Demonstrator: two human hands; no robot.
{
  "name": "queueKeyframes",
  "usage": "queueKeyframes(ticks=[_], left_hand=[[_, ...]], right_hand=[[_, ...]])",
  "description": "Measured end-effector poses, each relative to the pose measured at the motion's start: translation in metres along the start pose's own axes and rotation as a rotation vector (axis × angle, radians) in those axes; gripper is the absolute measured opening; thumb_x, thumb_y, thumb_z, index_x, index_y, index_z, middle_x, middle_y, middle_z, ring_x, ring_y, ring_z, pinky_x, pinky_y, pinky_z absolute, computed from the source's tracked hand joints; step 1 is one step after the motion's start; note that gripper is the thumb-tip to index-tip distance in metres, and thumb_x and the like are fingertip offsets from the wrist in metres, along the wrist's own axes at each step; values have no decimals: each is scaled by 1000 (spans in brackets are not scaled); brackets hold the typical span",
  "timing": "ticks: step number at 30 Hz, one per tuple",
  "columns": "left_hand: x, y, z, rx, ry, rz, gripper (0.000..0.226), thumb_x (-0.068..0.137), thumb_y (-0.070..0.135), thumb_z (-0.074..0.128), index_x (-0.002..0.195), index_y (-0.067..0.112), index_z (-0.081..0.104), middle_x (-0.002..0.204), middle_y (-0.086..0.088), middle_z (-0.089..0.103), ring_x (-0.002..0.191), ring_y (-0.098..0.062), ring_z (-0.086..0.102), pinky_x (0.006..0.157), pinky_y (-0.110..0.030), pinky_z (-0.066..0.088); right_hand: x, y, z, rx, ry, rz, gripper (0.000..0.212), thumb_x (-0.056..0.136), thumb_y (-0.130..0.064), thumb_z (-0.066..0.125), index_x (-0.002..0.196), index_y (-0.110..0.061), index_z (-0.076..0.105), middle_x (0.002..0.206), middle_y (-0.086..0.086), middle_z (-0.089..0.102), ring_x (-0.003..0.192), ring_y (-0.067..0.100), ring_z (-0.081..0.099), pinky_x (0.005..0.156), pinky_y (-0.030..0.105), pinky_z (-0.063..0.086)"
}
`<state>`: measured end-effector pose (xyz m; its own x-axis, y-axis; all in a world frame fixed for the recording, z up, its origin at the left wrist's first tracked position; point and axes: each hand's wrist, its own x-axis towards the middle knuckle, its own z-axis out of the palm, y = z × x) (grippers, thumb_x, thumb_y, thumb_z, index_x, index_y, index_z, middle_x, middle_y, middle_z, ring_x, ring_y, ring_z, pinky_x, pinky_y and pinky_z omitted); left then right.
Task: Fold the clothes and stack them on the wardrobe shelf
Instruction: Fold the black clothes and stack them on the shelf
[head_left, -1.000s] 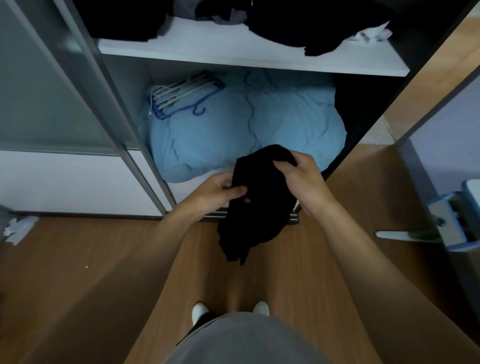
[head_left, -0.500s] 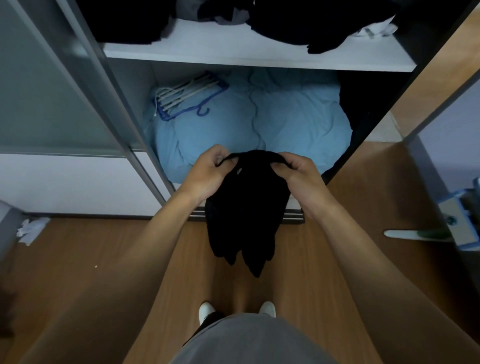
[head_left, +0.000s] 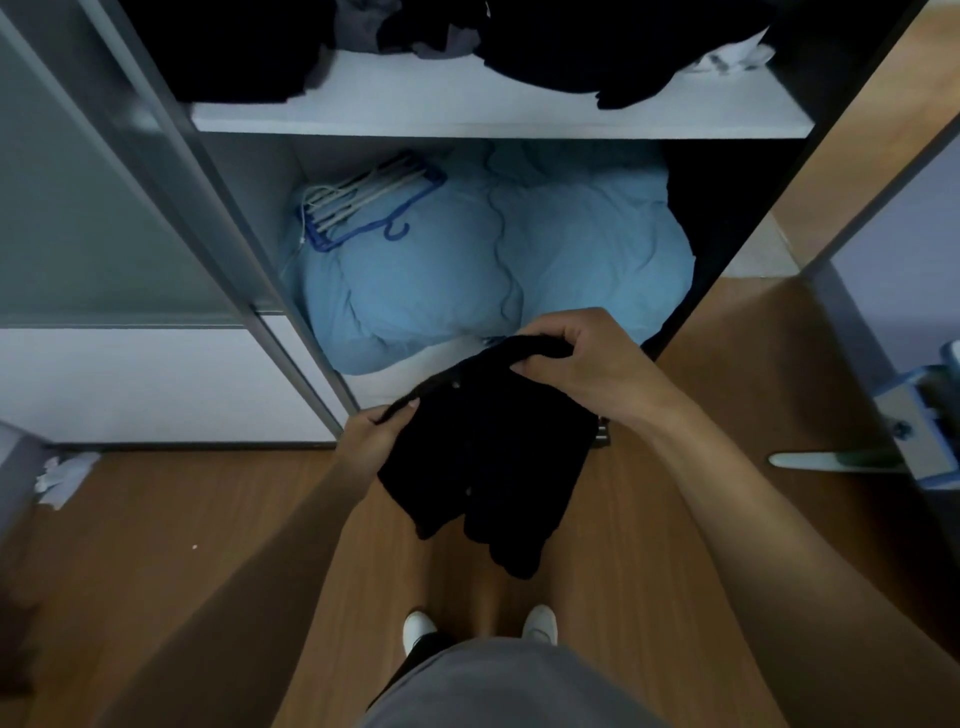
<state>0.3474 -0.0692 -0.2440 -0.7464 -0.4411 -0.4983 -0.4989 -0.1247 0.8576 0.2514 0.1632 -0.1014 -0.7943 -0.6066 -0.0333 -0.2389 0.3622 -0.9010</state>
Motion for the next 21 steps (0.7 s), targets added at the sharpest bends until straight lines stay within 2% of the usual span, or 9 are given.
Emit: queueKeyframes(ticks=[2,5,7,9,11,13,16,19,21], left_hand=[[5,10,-3,3,62,105,17,85,35,76,75,22,78,78,1,77,72,-15,73,63,-21,55],[10,25,-13,126,16,228,27,79,33,81,63,17,66,60,4,64,57,-10,61,54,-18,46],[11,33,-22,275,-126,283,32,75,37,84,69,13,64,60,5,62,56,-7,59,50,-15,44],[9,39,-31,452,-295,311,27,72,33,88,80,16,69,69,8,68,65,-6,65,57,-15,48],[9,43,-39,562,-399,319,29,71,25,89,93,19,72,85,7,73,79,-6,70,67,-15,53],[9,45,-44,619,-416,315,27,75,17,86,97,19,72,89,6,73,82,-4,69,70,-12,52],[8,49,-46,577,-368,349,9,85,11,76,86,18,71,73,13,69,71,-2,65,63,-9,46],[5,60,-39,445,-177,476,17,92,15,69,75,13,68,60,14,61,57,4,55,54,-11,40],[2,70,-32,379,-27,574,19,93,14,66,74,14,68,61,12,61,56,4,55,55,-12,41]], right_hand=[[3,11,-8,-215,-36,15,8,88,-13,72,95,-12,75,91,4,74,86,14,69,78,28,52],[3,36,-22,-248,133,114,14,91,-11,68,104,-8,74,101,6,73,98,19,67,91,32,51],[-1,53,-28,-145,264,156,14,93,-9,66,103,-8,75,103,5,75,97,15,69,92,28,53],[-5,63,-29,-32,330,170,14,92,-6,66,98,-12,77,100,4,76,88,8,70,84,18,55],[-5,68,-30,46,332,166,16,89,-3,68,96,-15,78,98,4,75,82,4,69,80,15,53],[-3,70,-31,48,284,164,17,87,-4,70,97,-16,78,96,4,70,80,2,66,81,17,51],[-1,68,-33,58,199,158,17,89,-6,70,101,-13,78,97,8,67,83,6,65,82,19,50],[-2,62,-37,97,79,159,16,90,-8,70,101,-16,78,101,4,75,89,8,71,83,17,53],[-3,59,-39,18,-61,178,10,89,-17,73,97,-16,79,97,7,77,88,16,72,82,26,55]])
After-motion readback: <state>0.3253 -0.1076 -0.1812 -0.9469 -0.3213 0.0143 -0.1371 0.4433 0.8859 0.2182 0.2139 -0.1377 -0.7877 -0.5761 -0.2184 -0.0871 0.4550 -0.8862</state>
